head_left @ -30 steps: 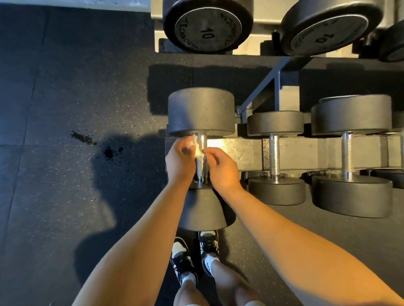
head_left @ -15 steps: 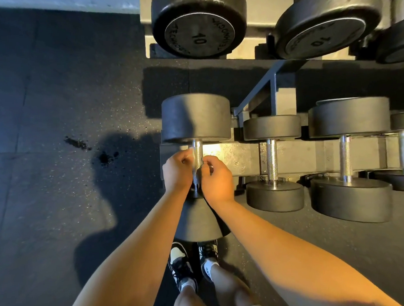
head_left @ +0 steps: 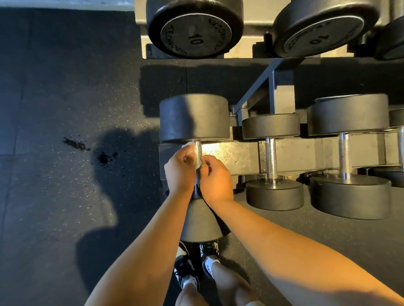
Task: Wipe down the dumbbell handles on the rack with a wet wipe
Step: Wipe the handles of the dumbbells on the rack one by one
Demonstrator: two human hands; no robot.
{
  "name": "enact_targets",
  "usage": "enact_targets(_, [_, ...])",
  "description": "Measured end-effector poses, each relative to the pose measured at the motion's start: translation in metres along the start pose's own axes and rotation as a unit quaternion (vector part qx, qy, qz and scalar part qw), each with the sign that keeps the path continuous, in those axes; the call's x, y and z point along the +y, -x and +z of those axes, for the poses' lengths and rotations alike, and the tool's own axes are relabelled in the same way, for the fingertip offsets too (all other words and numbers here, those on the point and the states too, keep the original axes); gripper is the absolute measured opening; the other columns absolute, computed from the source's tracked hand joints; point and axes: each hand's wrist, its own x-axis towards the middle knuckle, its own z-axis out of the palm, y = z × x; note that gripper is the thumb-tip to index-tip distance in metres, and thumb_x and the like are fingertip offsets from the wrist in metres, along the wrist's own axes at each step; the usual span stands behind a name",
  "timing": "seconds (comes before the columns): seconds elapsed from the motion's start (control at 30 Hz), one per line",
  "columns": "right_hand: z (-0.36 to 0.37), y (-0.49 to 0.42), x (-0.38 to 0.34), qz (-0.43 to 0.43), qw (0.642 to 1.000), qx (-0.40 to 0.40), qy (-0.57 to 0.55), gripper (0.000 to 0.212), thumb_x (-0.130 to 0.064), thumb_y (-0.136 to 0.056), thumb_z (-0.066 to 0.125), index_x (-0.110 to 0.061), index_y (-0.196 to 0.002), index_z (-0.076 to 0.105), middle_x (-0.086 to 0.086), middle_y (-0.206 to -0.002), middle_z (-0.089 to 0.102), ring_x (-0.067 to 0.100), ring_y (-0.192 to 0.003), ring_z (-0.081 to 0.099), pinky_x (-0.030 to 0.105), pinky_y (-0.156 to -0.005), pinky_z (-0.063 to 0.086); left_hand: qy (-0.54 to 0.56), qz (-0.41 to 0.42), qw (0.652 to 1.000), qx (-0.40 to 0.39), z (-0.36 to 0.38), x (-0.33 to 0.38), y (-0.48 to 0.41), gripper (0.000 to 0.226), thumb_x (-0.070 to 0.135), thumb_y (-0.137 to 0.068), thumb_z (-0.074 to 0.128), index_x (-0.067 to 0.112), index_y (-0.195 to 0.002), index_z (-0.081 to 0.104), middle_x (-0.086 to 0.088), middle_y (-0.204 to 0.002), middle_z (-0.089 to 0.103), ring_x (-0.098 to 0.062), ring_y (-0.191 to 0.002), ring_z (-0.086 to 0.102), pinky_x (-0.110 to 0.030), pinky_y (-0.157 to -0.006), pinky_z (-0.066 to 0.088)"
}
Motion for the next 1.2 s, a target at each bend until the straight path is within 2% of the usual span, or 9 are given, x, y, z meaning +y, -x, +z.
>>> enact_targets(0.13, [0.001,-0.001,0.002,0.005,1.000,0.009,-0.013,0.025,-0.019,-0.102,0.046,-0.026,-0.118,0.064,-0.004,-0.106,0.065,0.017,-0.092,0.061,0.037,-0.080,0.053,-0.004,0.027,1.000,0.010,0.004,0.004,-0.006,0.033,0.007,-0.100,0.049,0.021,-0.118,0.072,0.002,-0.088,0.068,-0.015,-0.079,0.065,-0.007,-0.058,0.037])
enact_targets(0.27, [-0.001,0.001,0.001,0.011,1.000,0.008,-0.007,0.026,-0.017,-0.101,0.045,-0.024,-0.118,0.064,-0.002,-0.108,0.065,0.018,-0.094,0.060,0.037,-0.080,0.052,-0.054,0.068,0.995,-0.044,-0.004,-0.011,0.004,0.028,0.018,-0.104,0.052,0.023,-0.124,0.072,-0.001,-0.116,0.073,-0.014,-0.100,0.067,-0.022,-0.084,0.049])
enact_targets(0.33, [-0.002,0.002,-0.001,0.009,1.000,0.009,-0.008,0.026,-0.016,-0.101,0.045,-0.024,-0.117,0.064,-0.002,-0.107,0.065,0.019,-0.093,0.060,0.037,-0.080,0.052,-0.055,0.069,0.995,-0.056,-0.006,-0.014,0.006,0.027,0.021,-0.105,0.052,0.023,-0.123,0.072,-0.002,-0.116,0.073,-0.016,-0.101,0.067,-0.027,-0.088,0.052])
enact_targets(0.47, [-0.001,0.000,0.001,0.005,1.000,0.004,-0.005,0.023,-0.015,-0.101,0.046,-0.023,-0.115,0.063,-0.003,-0.104,0.063,0.018,-0.092,0.060,0.039,-0.080,0.054,-0.025,0.032,0.997,-0.059,0.000,-0.002,-0.012,0.028,0.020,-0.104,0.051,0.029,-0.115,0.076,0.004,-0.092,0.073,-0.012,-0.081,0.065,-0.028,-0.075,0.049])
enact_targets(0.67, [0.001,-0.002,0.001,0.015,1.000,-0.007,0.003,0.024,-0.015,-0.098,0.049,-0.025,-0.115,0.063,-0.003,-0.106,0.063,0.019,-0.092,0.061,0.044,-0.081,0.055,-0.044,0.056,0.995,-0.069,-0.005,-0.006,-0.006,0.035,0.013,-0.104,0.049,0.029,-0.125,0.072,0.003,-0.117,0.073,-0.012,-0.099,0.067,-0.018,-0.080,0.045])
enact_targets(0.9, [-0.004,0.003,-0.004,0.048,0.998,-0.026,0.026,0.010,-0.019,-0.094,0.054,-0.023,-0.089,0.062,-0.002,-0.087,0.064,0.023,-0.079,0.062,0.045,-0.072,0.056,-0.060,0.015,0.994,-0.094,-0.011,-0.013,0.008,0.028,0.014,-0.098,0.054,0.032,-0.107,0.074,0.010,-0.107,0.072,-0.008,-0.093,0.064,-0.008,-0.066,0.039])
enact_targets(1.07, [-0.017,0.012,0.002,0.056,0.996,-0.058,0.024,0.020,-0.013,-0.097,0.050,-0.019,-0.112,0.063,0.007,-0.092,0.068,0.028,-0.085,0.065,0.043,-0.076,0.058,-0.109,0.001,0.985,-0.132,-0.015,-0.021,0.021,0.023,0.020,-0.100,0.056,0.036,-0.106,0.071,0.011,-0.107,0.069,0.000,-0.080,0.059,-0.010,-0.057,0.038])
enact_targets(1.13, [-0.022,0.020,0.006,0.054,0.996,-0.070,0.027,0.023,-0.014,-0.098,0.050,-0.020,-0.116,0.063,0.007,-0.094,0.068,0.027,-0.086,0.065,0.042,-0.076,0.058,-0.132,-0.010,0.980,-0.148,-0.016,-0.024,0.023,0.029,0.016,-0.098,0.055,0.040,-0.097,0.070,0.007,-0.109,0.072,-0.007,-0.085,0.063,-0.020,-0.065,0.049])
enact_targets(1.2, [-0.025,0.029,0.008,0.051,0.996,-0.075,0.028,0.022,-0.015,-0.099,0.050,-0.020,-0.115,0.065,0.006,-0.098,0.069,0.025,-0.088,0.065,0.040,-0.078,0.057,-0.145,-0.032,0.975,-0.163,-0.018,-0.024,0.026,0.031,0.016,-0.096,0.056,0.042,-0.086,0.068,0.006,-0.112,0.072,-0.014,-0.098,0.065,-0.033,-0.088,0.055])
